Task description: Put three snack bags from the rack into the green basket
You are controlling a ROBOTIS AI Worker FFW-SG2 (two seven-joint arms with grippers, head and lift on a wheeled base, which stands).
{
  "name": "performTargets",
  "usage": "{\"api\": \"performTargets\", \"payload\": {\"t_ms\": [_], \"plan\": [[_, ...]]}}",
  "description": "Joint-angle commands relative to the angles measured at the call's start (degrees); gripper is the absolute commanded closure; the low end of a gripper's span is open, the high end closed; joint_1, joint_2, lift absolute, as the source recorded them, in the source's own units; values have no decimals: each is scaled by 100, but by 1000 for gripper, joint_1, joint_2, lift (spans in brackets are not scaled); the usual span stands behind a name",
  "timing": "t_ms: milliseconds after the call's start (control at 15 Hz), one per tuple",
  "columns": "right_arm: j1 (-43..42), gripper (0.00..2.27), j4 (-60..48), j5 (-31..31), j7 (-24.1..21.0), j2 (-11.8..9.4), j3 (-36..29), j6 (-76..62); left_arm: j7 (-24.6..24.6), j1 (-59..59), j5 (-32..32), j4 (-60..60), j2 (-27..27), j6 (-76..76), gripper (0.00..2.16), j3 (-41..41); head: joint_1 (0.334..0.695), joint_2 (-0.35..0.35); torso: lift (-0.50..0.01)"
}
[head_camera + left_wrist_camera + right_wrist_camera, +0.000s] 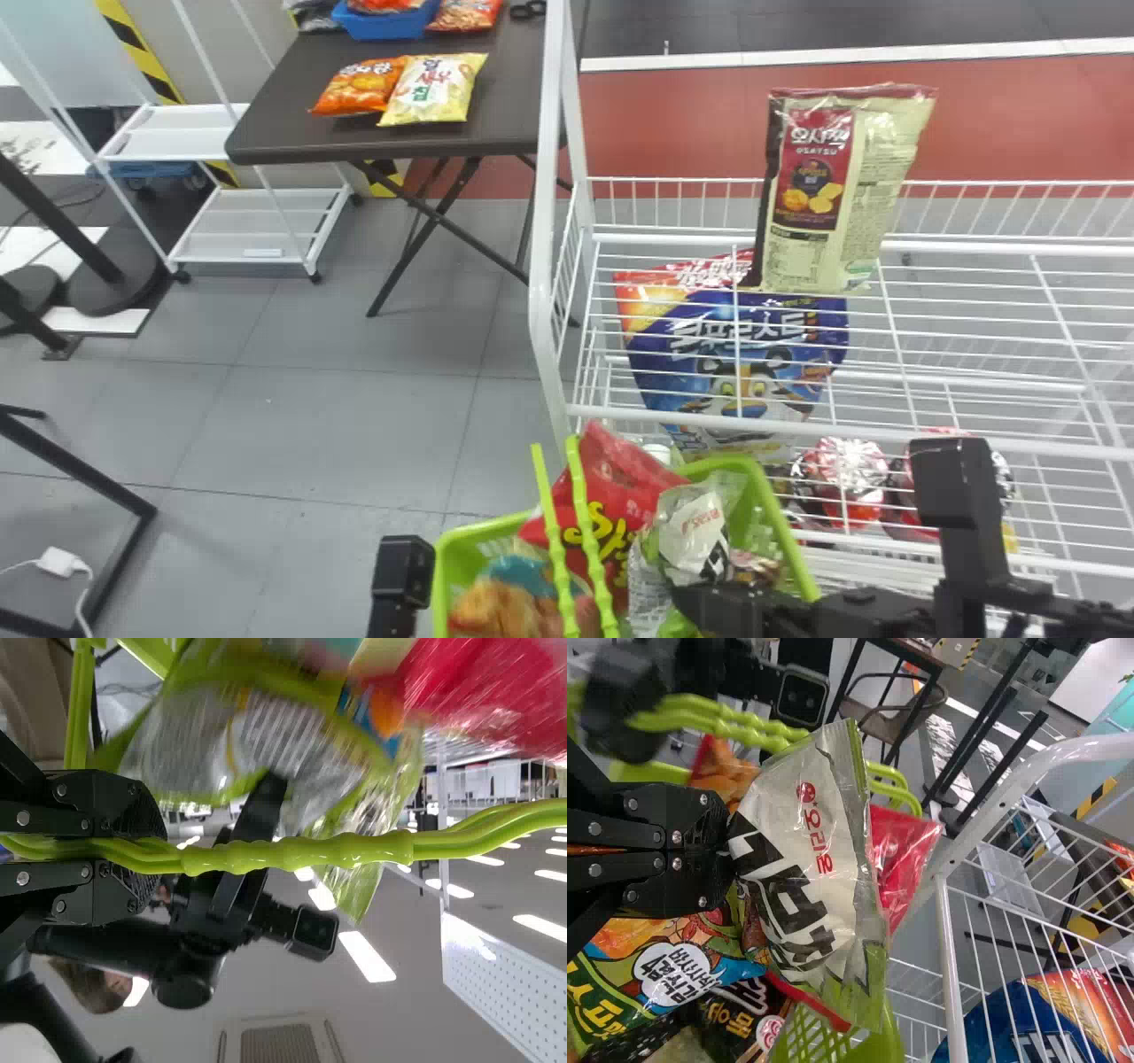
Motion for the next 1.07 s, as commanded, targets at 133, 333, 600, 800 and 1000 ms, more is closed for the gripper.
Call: {"api": "performTargets", "payload": {"t_ms": [133,333,600,800,1000], "plan": [[-343,2256,943,478,-17,-31,647,-891,-114,17,210,-30,28,138,2148,-84,695,186,0],[-413,235,1039,601,115,-189,928,-732,-114,35,219,-39,28,120,2148,-58,695,226,0],[-229,26,116,144,431,-216,225,481,-114,35,219,-12,37,120,2148,30,695,271,0],[-123,29,-358,-814,589,-189,-988,797,-114,26,219,5,54,120,2148,83,695,203,0],[-71,29,-297,-603,528,-49,-1674,-398,-114,35,219,23,63,120,2148,92,695,88,0]]}}
